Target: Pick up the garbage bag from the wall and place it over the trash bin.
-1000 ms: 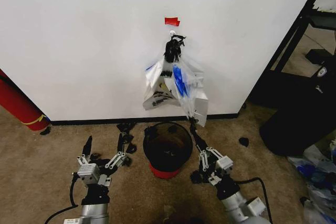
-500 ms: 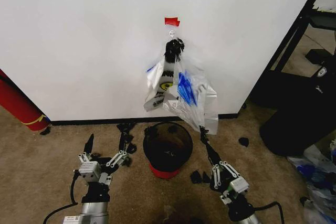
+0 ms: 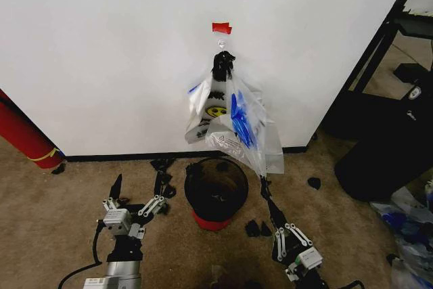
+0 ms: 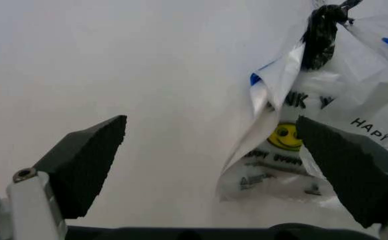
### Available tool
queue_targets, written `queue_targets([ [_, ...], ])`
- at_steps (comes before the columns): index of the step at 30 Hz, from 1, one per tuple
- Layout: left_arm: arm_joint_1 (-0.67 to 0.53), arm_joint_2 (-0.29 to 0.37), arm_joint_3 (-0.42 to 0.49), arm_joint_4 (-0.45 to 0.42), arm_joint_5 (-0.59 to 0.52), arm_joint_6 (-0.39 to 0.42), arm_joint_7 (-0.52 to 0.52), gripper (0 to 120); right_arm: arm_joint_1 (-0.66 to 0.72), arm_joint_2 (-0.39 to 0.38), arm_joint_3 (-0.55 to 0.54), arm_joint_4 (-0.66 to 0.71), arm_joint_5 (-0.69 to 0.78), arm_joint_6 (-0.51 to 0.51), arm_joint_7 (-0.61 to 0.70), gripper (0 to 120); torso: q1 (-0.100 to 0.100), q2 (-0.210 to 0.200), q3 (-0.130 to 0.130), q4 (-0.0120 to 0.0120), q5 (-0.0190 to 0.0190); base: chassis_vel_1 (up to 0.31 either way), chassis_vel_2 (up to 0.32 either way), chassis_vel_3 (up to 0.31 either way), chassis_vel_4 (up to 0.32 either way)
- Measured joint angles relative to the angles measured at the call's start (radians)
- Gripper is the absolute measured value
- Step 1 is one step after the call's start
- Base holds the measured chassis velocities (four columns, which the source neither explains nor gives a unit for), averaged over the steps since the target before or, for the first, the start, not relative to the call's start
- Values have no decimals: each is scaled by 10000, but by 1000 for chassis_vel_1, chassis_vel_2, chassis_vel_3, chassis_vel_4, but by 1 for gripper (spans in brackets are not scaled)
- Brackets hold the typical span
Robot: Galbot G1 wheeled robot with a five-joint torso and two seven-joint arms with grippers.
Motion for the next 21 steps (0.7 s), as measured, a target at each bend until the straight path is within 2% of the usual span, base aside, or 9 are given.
queue_targets([
  [4,-10,110,69,-165,-116,116,-4,100,269,-34,-188,-50,-77,-194,147,0,0,0,0,0,0,0,0,0,0],
  [9,-148,664,252,-771,-521,631,-13,100,1337,-233,-703,143,133,-1230,788,0,0,0,1,2,-1,0,0,0,0],
  [13,-594,1599,437,-1328,-1319,1480,-32,100,2331,-394,-969,153,550,-2182,1116,0,0,0,1,3,-1,0,0,0,0],
  [14,-594,1599,437,-1328,-1319,1480,-32,100,2331,-394,-969,153,550,-2182,1116,0,0,0,1,3,-1,0,0,0,0],
  [16,-839,2043,520,-1517,-1890,1886,-71,100,2554,-445,-1087,71,652,-2427,1162,0,0,0,2,2,0,0,0,0,0],
  [17,-1225,2536,622,-1686,-2616,2367,-172,100,2761,-445,-1178,-52,702,-2574,1195,0,0,-1,1,0,-1,0,0,0,0],
  [19,-1760,3075,764,-1823,-3538,2907,-341,100,2964,-396,-1231,-195,716,-2655,1217,0,1,0,2,2,-1,0,0,0,0],
  [20,-1760,3075,764,-1823,-3538,2907,-341,100,2964,-396,-1231,-195,716,-2655,1217,0,1,0,2,2,-1,0,0,0,0],
  [21,-2206,3410,869,-1911,-4204,3288,-503,100,3060,-347,-1262,-266,715,-2695,1233,0,0,-1,2,1,-1,0,0,0,0],
])
